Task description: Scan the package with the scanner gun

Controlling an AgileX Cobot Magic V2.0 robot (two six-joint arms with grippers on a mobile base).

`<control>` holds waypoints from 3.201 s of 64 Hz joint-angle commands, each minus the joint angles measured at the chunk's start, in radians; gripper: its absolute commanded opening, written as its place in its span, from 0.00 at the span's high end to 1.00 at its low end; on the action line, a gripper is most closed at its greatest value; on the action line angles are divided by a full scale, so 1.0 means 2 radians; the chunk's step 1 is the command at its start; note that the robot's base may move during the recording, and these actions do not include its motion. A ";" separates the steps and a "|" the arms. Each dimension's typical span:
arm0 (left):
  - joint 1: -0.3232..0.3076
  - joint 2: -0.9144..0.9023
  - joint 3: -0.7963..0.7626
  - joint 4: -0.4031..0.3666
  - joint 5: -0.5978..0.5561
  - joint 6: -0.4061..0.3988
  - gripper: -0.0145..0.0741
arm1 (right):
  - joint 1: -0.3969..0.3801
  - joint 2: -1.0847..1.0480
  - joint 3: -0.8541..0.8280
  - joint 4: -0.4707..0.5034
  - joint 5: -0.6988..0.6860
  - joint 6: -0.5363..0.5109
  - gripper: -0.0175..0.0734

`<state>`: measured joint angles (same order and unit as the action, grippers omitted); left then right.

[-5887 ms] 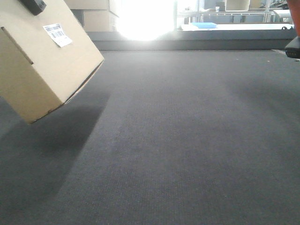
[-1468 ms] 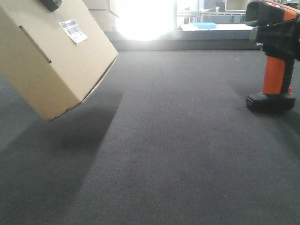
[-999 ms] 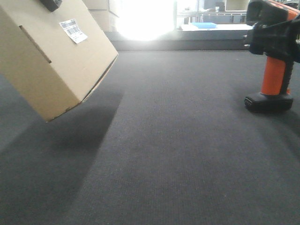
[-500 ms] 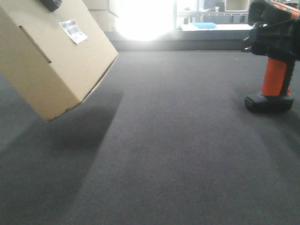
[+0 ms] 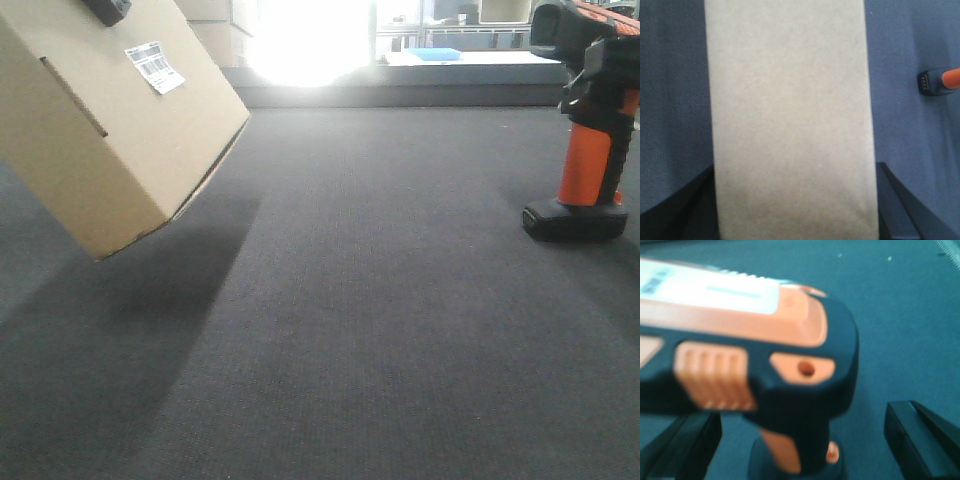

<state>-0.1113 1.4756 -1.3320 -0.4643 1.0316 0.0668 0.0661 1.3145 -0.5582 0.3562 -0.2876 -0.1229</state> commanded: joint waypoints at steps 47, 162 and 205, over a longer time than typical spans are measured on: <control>-0.003 0.069 -0.115 0.269 0.055 -0.053 0.96 | -0.001 -0.261 0.002 -0.008 0.235 -0.005 0.84; -0.003 -0.366 0.296 0.288 -0.250 -0.060 0.96 | -0.048 -0.495 0.073 -0.103 0.344 -0.005 0.98; -0.003 -0.577 0.433 0.294 -0.340 -0.060 0.96 | -0.048 -0.614 0.075 -0.103 0.364 -0.005 0.98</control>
<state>-0.1113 0.3271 -0.4681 0.1225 0.3732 -0.0470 -0.0244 0.0903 -0.4107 0.1594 0.4498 -0.1289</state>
